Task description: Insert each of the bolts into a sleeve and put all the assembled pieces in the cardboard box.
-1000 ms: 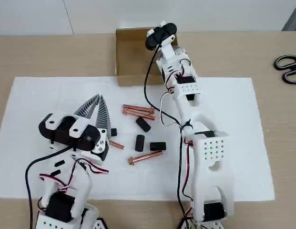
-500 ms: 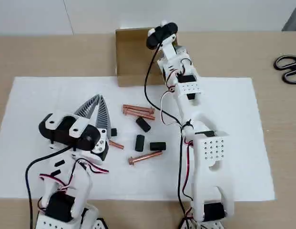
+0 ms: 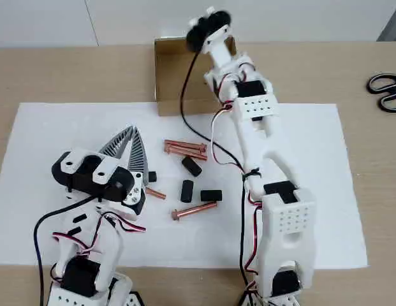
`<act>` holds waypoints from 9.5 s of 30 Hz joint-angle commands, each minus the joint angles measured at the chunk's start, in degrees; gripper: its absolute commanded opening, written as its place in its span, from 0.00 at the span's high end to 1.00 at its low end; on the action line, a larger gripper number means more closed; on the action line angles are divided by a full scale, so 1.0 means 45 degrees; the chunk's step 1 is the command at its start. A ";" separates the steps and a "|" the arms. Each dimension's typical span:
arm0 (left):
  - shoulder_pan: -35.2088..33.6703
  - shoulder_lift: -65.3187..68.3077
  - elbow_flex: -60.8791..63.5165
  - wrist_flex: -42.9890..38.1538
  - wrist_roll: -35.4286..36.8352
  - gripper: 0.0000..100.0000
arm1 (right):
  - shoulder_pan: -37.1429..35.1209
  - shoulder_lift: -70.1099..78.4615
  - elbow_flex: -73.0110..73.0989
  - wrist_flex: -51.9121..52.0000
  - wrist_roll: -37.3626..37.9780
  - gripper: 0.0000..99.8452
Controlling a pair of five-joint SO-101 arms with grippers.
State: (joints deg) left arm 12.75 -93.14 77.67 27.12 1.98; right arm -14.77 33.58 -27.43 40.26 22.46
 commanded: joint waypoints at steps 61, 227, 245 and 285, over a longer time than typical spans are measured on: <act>-0.0039 -0.0195 0.0596 -0.0039 0.0059 0.99 | -0.2256 -1.3040 1.4886 0.6711 -0.3087 0.86; 0.1485 -0.0059 -0.1924 0.6388 0.2911 0.99 | 0.3800 -2.8904 2.4283 0.0635 -0.0899 0.99; 0.1524 0.2149 -0.7902 0.8322 0.4376 0.99 | 0.2139 -3.0545 2.5436 0.2530 -0.2403 1.00; -0.1739 1.8540 -1.4701 1.2093 0.8713 0.99 | 0.2139 -3.0525 2.5768 0.2530 -0.2364 1.00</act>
State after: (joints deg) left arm 7.47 -10.86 13.85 81.45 29.67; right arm -4.92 -102.68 89.23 51.69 12.18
